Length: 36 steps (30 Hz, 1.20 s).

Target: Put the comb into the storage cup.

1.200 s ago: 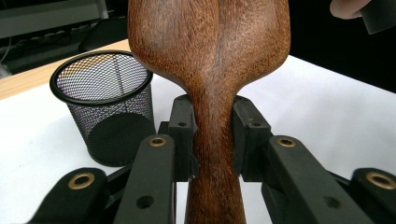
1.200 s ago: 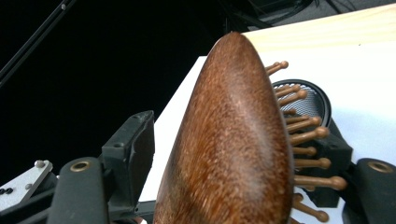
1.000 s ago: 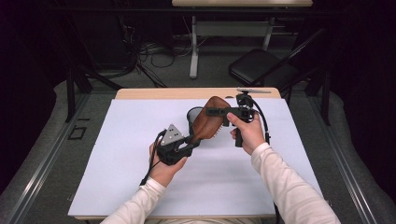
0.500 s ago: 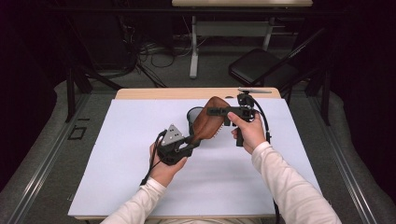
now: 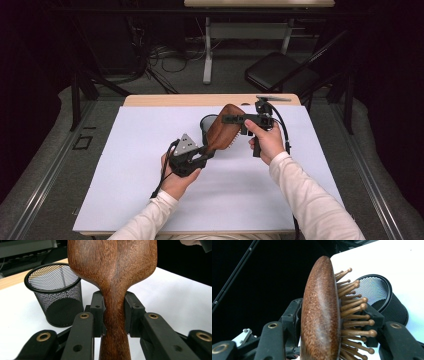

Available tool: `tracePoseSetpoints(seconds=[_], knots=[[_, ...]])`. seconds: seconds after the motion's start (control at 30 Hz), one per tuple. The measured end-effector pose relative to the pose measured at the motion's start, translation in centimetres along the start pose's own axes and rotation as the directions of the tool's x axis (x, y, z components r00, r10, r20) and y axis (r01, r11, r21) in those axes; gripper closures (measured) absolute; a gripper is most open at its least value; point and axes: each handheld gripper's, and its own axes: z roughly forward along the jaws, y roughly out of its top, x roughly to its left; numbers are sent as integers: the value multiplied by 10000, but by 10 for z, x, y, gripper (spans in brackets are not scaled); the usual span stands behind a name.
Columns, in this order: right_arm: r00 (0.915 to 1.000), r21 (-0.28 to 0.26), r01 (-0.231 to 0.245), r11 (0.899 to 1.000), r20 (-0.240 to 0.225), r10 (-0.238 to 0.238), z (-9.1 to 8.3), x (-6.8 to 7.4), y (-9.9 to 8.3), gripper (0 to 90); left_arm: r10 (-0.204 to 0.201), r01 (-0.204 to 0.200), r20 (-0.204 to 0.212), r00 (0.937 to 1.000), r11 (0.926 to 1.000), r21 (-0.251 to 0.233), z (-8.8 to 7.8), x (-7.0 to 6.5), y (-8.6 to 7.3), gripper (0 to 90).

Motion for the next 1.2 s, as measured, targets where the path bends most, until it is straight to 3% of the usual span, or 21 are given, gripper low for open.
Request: tracePoseSetpoints(seconds=[0.73,0.9,1.2], knots=[[9984,210,-408,9989,-395,416,0,-3,1,483,-116,116,-39,9999,9999,4,2,2,-2,708],[9979,213,-520,9984,-372,527,-1,-3,1,486,-342,341,-120,9993,9994,-71,2,4,-3,659],[9972,235,-646,9976,-350,654,-1,-4,2,487,-388,387,-138,9992,9992,-70,2,4,-3,650]])
